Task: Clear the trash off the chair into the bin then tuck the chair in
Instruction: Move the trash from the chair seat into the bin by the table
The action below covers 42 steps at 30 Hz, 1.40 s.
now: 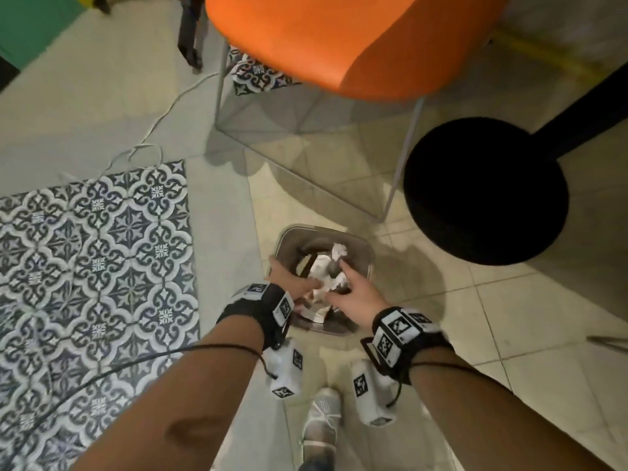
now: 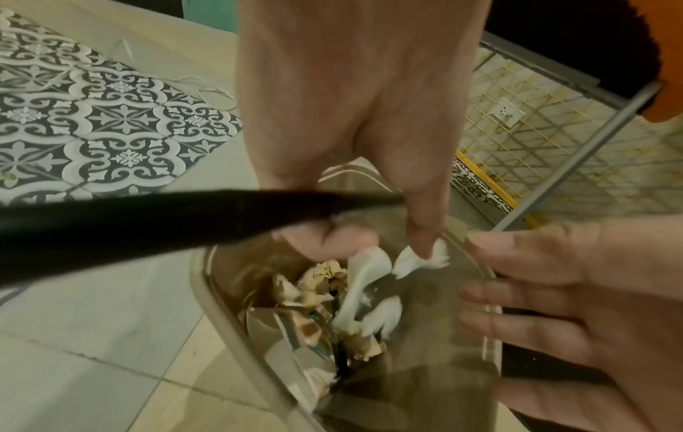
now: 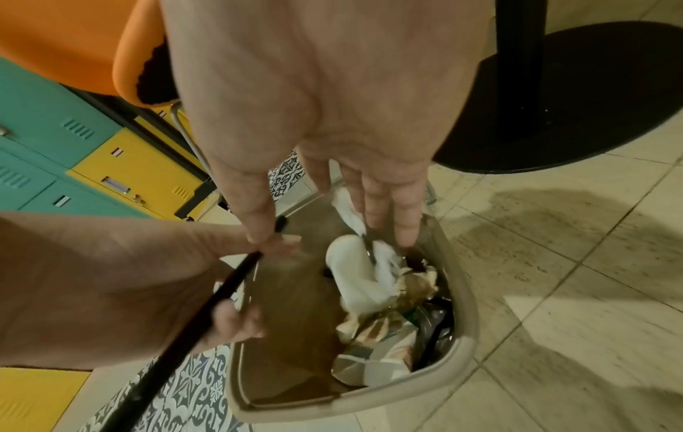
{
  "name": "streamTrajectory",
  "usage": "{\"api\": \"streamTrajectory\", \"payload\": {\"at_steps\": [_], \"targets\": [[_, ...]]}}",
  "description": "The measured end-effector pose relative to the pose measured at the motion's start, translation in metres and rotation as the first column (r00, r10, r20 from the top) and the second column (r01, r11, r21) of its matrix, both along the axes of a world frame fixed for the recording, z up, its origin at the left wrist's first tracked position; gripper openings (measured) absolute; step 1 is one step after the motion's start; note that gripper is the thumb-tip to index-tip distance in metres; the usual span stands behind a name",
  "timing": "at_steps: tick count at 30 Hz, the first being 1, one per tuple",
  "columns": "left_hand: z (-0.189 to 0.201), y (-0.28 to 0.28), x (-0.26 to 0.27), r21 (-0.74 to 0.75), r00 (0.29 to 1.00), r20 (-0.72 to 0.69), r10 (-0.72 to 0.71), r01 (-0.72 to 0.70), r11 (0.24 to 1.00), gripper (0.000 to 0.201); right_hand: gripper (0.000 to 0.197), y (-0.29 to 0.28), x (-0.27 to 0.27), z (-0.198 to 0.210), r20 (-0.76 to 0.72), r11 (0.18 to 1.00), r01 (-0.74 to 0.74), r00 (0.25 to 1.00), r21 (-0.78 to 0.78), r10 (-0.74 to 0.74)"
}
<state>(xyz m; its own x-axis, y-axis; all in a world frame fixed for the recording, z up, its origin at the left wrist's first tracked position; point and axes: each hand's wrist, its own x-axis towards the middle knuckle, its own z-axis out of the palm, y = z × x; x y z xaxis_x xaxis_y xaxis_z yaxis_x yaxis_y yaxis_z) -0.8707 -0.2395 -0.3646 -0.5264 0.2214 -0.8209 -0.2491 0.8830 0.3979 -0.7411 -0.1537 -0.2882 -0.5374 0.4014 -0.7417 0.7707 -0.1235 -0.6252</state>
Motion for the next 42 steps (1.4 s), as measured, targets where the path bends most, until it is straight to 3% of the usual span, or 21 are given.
{"api": "streamTrajectory", "payload": {"at_steps": [3,5,8,11,14,18,23,26,29,30,32,34,36,39,40,42], "targets": [[-0.011,0.007,-0.005,-0.021,0.99,-0.04,-0.132,0.132,0.991,0.116,0.069,0.002,0.013,0.003,0.021,1.0,0.019,1.0,-0.004,-0.019],[0.034,0.02,0.011,-0.031,0.968,-0.114,-0.225,0.223,0.974,0.096,0.068,0.002,0.029,0.01,0.016,0.998,0.061,0.998,-0.009,-0.061],[0.069,0.034,0.034,-0.118,0.925,-0.212,-0.316,0.296,0.948,0.064,0.068,0.006,0.064,0.023,0.015,0.992,0.128,0.992,0.01,-0.128],[0.093,0.049,0.065,-0.144,0.873,-0.302,-0.384,0.356,0.923,0.055,0.066,0.012,0.115,0.035,0.005,0.978,0.206,0.979,0.022,-0.206],[0.121,0.065,0.124,-0.078,0.806,-0.377,-0.457,0.464,0.882,0.044,0.056,0.018,0.187,0.049,0.004,0.959,0.269,0.963,0.087,-0.27],[0.16,0.081,0.248,0.082,0.71,-0.389,-0.587,0.661,0.746,0.029,0.047,0.023,0.305,0.079,-0.011,0.878,0.453,0.889,0.152,-0.457],[0.197,0.104,0.454,0.289,0.641,-0.35,-0.683,0.768,0.572,0.018,0.039,0.025,0.5,0.126,-0.101,0.73,0.583,0.801,0.355,-0.59],[0.213,0.116,0.584,0.39,0.591,-0.337,-0.733,0.796,0.462,0.014,0.033,0.019,0.63,0.152,-0.105,0.607,0.554,0.782,0.571,-0.615],[0.231,0.122,0.702,0.46,0.55,-0.262,-0.793,0.793,0.399,0.006,0.027,-0.001,0.754,0.169,-0.044,0.451,0.48,0.72,0.753,-0.693],[0.234,0.123,0.734,0.476,0.53,-0.26,-0.807,0.797,0.371,0.004,0.026,-0.009,0.79,0.171,-0.004,0.429,0.456,0.689,0.78,-0.725],[0.232,0.126,0.789,0.461,0.479,-0.311,-0.821,0.831,0.31,0.028,0.028,-0.026,0.849,0.176,0.111,0.449,0.432,0.613,0.782,-0.782],[0.228,0.13,0.829,0.38,0.382,-0.398,-0.834,0.896,0.23,0.062,0.05,-0.04,0.887,0.176,0.329,0.619,0.391,0.591,0.681,-0.736],[0.225,0.138,0.856,0.206,0.17,-0.504,-0.847,0.976,0.073,0.09,0.07,-0.049,0.909,0.171,0.453,0.743,0.355,0.619,0.567,-0.641],[0.22,0.16,0.879,-0.139,-0.272,-0.595,-0.757,0.962,-0.236,0.116,0.082,-0.047,0.919,0.166,0.411,0.724,0.357,0.639,0.59,-0.65],[0.216,0.167,0.883,-0.217,-0.381,-0.576,-0.724,0.924,-0.314,0.12,0.086,-0.043,0.92,0.165,0.394,0.712,0.355,0.643,0.605,-0.656],[0.211,0.178,0.889,-0.281,-0.492,-0.52,-0.699,0.871,-0.404,0.121,0.091,-0.037,0.919,0.161,0.382,0.716,0.332,0.67,0.614,-0.637]]}}
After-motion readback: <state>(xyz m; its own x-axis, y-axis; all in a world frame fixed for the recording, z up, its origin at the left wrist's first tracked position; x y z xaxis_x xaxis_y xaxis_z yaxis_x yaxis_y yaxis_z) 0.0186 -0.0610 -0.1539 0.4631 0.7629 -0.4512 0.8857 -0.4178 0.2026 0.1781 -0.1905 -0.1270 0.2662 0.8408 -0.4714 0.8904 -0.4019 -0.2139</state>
